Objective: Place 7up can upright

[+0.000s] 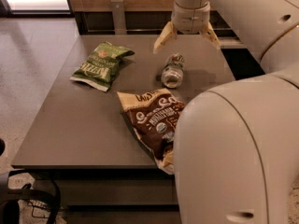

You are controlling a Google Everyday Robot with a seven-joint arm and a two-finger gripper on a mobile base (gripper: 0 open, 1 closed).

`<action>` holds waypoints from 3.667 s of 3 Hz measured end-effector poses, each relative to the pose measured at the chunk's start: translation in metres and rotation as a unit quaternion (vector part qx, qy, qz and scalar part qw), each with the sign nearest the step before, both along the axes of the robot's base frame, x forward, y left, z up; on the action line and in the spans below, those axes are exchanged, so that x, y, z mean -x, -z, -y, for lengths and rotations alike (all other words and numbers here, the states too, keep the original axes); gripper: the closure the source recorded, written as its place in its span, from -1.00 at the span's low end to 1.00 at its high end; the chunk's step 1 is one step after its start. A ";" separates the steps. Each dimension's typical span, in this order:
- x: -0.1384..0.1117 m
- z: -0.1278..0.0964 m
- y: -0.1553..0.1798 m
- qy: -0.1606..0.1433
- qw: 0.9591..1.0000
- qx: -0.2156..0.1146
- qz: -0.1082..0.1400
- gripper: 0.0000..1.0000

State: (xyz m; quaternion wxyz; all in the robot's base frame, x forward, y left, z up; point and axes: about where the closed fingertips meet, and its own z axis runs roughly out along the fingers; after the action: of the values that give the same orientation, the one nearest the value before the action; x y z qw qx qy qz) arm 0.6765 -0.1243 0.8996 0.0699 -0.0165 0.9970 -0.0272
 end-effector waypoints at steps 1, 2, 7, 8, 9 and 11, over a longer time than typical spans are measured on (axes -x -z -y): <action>-0.006 -0.004 0.012 0.018 1.000 -0.007 -0.011 -1.00; -0.009 -0.006 0.029 0.038 0.998 -0.031 -0.034 -1.00; -0.002 -0.045 0.065 -0.014 0.990 -0.110 -0.090 0.67; -0.010 -0.047 0.068 -0.008 0.990 -0.115 -0.077 1.00; -0.020 -0.053 0.068 -0.013 0.991 -0.116 -0.061 1.00; -0.032 -0.045 0.027 -0.024 0.997 -0.075 0.009 1.00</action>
Offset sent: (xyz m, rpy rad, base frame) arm -0.0104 -0.0009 -0.0437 0.1173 0.2339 -0.1389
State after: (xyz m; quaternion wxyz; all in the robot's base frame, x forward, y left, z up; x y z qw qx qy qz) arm 0.7088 -0.0791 0.8723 0.0804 -0.0351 0.9949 0.0491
